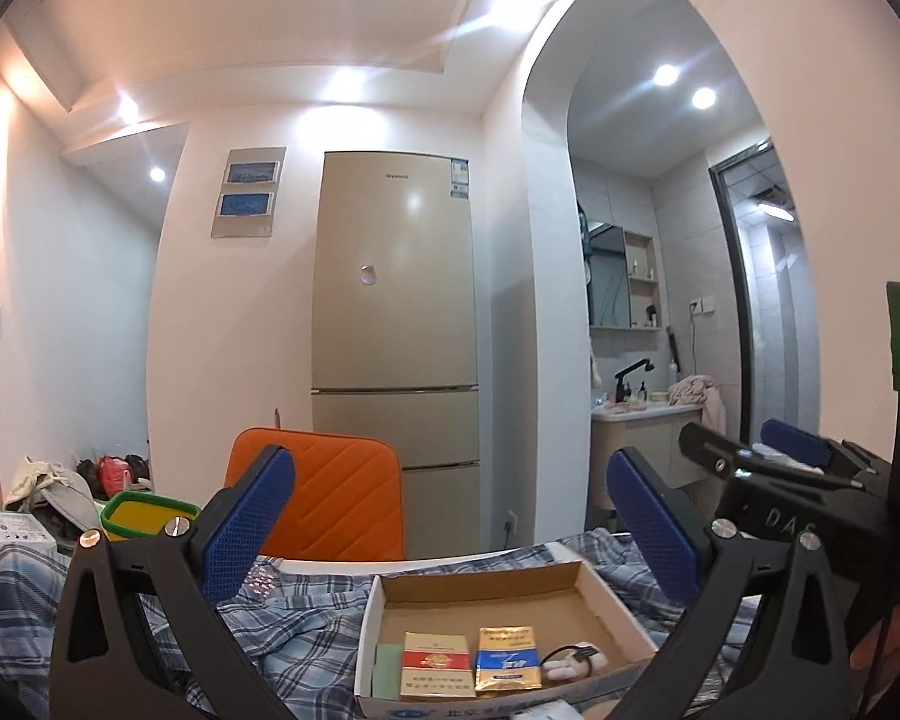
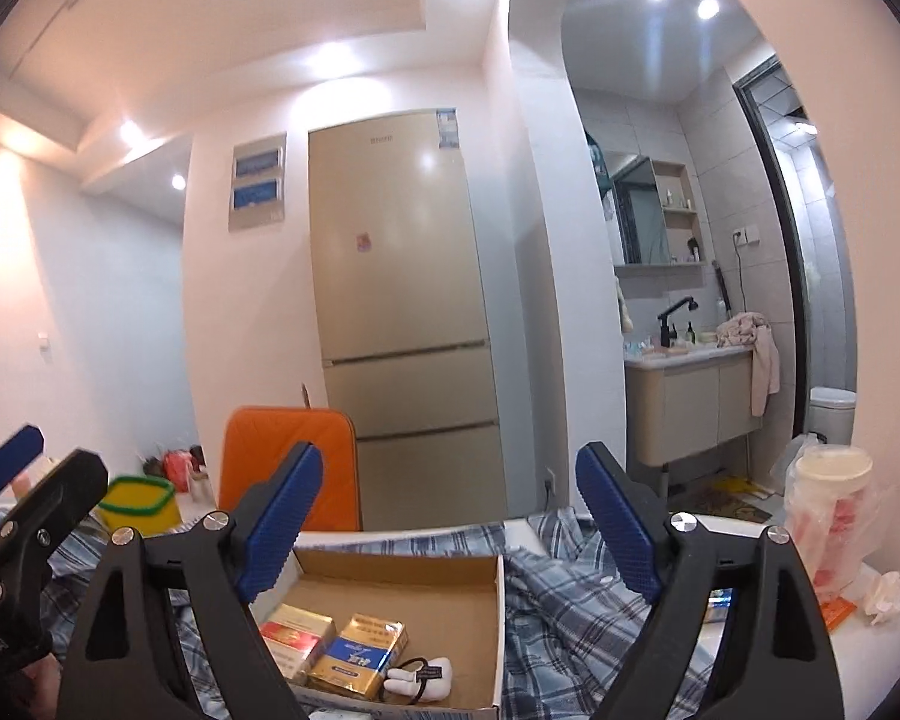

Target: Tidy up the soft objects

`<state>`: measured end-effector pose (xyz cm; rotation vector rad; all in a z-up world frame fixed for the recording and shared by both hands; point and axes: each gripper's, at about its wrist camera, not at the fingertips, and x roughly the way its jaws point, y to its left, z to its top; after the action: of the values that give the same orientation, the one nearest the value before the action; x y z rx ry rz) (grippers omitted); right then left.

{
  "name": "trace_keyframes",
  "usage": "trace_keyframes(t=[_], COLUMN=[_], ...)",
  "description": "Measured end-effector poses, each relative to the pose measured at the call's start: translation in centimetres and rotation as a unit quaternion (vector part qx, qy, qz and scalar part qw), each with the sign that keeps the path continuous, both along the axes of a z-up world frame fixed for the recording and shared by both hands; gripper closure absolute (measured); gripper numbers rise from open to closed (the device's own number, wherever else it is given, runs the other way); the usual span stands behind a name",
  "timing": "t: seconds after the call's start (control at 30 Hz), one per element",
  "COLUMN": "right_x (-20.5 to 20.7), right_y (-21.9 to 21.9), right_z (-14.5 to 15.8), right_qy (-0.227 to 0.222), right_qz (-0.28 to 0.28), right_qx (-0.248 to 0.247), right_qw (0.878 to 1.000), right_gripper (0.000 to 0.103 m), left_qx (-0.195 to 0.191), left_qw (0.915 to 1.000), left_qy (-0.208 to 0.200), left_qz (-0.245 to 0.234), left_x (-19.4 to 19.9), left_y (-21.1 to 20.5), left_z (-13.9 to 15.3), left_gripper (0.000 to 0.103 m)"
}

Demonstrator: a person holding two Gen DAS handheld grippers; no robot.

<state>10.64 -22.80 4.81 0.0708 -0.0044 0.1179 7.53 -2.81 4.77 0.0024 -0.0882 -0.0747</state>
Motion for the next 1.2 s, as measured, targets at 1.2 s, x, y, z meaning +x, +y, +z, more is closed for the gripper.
trace_keyframes(t=[1.2], right_x=[-3.8], right_y=[-2.6], right_z=[-4.5], right_qy=[0.038], right_qz=[-0.011], right_qx=[-0.048], right_qw=[0.998], right_gripper=[0.0], left_qx=[-0.024], left_qw=[0.9957], left_qy=[0.088], left_qz=[-0.016], left_x=[-0.6], left_y=[-0.6], left_z=[-4.2], left_gripper=[0.0])
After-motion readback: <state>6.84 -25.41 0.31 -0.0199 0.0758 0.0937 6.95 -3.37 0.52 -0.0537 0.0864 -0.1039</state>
